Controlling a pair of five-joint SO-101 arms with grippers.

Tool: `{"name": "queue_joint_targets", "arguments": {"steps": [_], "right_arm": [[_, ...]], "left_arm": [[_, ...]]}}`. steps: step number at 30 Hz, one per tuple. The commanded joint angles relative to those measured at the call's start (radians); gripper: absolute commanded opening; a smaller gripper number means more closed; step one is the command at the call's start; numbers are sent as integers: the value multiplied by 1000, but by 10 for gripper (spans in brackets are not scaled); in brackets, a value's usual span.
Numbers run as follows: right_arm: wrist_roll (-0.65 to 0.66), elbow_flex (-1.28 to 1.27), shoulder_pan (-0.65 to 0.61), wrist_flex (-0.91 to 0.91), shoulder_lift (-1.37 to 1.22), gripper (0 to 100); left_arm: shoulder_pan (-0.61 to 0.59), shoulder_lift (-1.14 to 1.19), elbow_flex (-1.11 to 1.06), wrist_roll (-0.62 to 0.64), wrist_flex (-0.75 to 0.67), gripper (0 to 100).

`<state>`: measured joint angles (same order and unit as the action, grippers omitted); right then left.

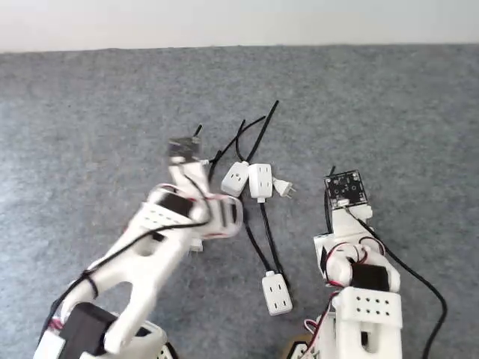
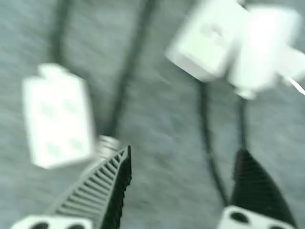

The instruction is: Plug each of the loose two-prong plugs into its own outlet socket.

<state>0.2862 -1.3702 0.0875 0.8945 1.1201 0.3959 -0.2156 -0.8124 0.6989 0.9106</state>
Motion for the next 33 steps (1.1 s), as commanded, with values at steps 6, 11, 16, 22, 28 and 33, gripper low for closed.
{"name": "queue_joint_targets", "arguments": {"steps": [6,11,16,22,28,33], "right_arm": [[-11,40,15,-35,-18,9],[-11,38,15,-35,-18,9],[-11,38,15,-35,-18,9],[-12,38,15,-35,-18,9],[-14,38,15,-36,-18,9],[-12,38,15,-36,-18,9]], "left_arm": [[130,15,48,195,-149,187],[124,183,96,195,-153,171],[126,359,205,196,-120,171],[130,439,295,219,-44,164],[124,442,300,170,-44,9],[124,442,300,61,-15,12]]}}
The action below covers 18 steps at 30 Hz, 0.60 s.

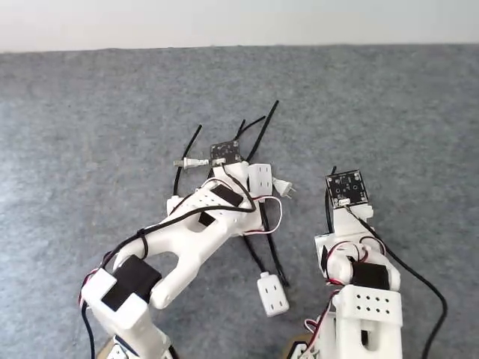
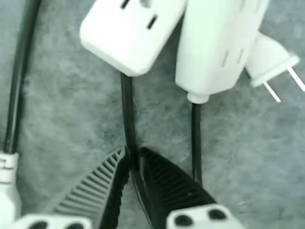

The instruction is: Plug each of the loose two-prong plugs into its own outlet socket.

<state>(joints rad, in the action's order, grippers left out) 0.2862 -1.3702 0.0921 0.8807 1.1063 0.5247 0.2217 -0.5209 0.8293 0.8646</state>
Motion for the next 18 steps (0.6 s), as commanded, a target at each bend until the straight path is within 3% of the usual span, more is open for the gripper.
{"name": "queue_joint_targets", "arguments": {"steps": [1,7,12,18], "right_arm": [[-12,38,10,-22,-4,9],[-12,38,10,-22,-4,9],[-11,38,12,-22,-4,9],[-11,37,12,-22,-4,9]], "left_arm": [[-5,3,8,-94,41,12],[-15,3,31,-272,58,12],[-135,11,153,-417,94,12],[-247,17,297,-497,92,12]]}}
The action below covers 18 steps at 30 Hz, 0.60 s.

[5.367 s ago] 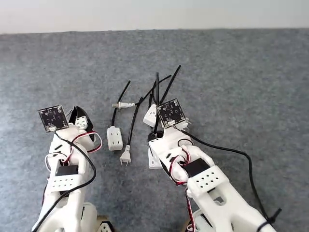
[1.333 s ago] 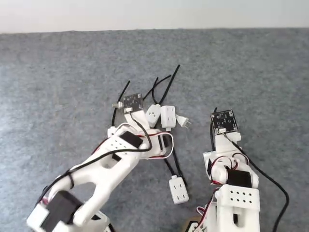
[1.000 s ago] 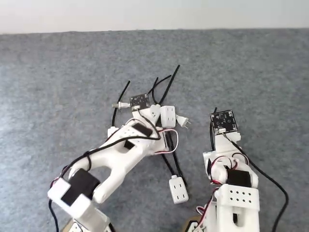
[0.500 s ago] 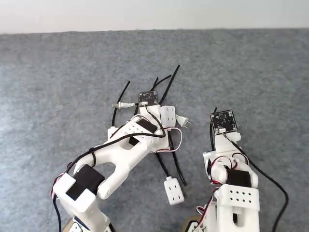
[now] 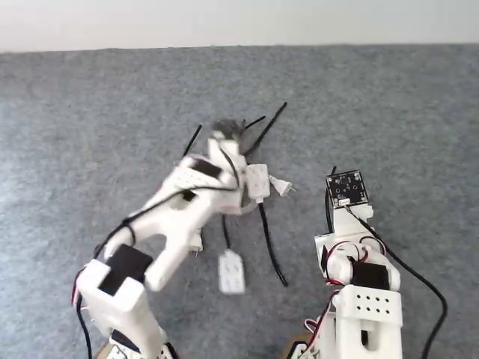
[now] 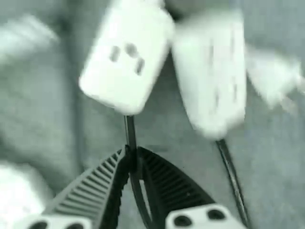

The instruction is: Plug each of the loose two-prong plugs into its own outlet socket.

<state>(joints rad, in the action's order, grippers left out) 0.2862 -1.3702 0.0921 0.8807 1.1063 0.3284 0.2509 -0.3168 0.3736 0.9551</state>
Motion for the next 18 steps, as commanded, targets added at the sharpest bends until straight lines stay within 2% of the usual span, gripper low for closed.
{"name": "queue_joint_targets", "arguments": {"steps": [1,10,18], "right_arm": [[-11,37,12,-22,-4,9],[-11,37,12,-22,-4,9],[-11,40,42,-22,-4,9]], "left_arm": [[-52,-12,102,-52,2,12],[-57,210,211,-51,-64,13],[-100,293,358,-57,9,30]]}}
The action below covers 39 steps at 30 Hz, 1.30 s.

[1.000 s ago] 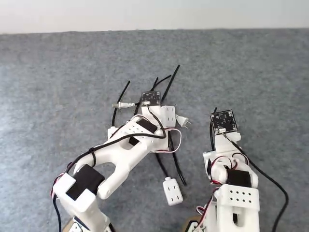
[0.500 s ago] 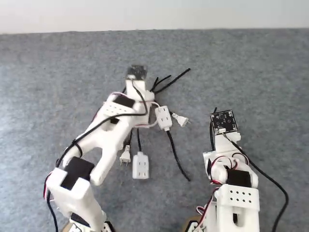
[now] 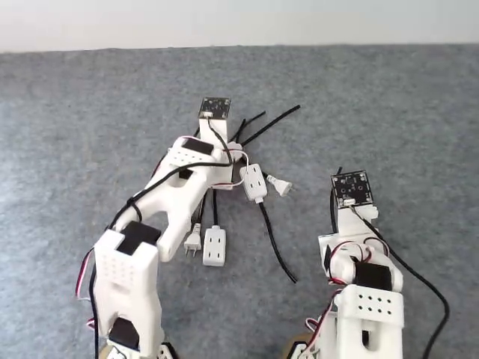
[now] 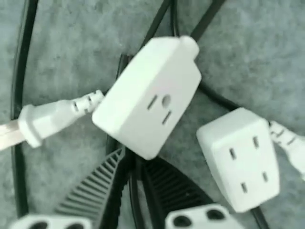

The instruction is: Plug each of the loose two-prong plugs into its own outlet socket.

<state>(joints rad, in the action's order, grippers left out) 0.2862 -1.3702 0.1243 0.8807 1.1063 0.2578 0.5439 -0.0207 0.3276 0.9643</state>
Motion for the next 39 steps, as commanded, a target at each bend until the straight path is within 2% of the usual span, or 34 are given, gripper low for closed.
{"name": "queue_joint_targets", "arguments": {"steps": [1,7,9,21,25,32,39], "right_arm": [[-11,40,8,-22,-4,9],[-11,40,7,-22,-4,9],[-11,40,7,-22,-4,9],[-15,49,39,-47,-15,9],[-17,114,35,27,-15,9],[-12,170,-18,77,-15,9],[-14,331,-45,173,-171,9]], "left_arm": [[-31,-6,62,-11,0,50],[-29,-49,62,-3,87,281],[-29,-68,62,-3,98,329],[-49,-255,33,-11,267,336],[-81,-356,-107,-32,169,337],[-141,-601,-493,-83,-51,337],[-359,-856,-831,-114,-198,337]]}}
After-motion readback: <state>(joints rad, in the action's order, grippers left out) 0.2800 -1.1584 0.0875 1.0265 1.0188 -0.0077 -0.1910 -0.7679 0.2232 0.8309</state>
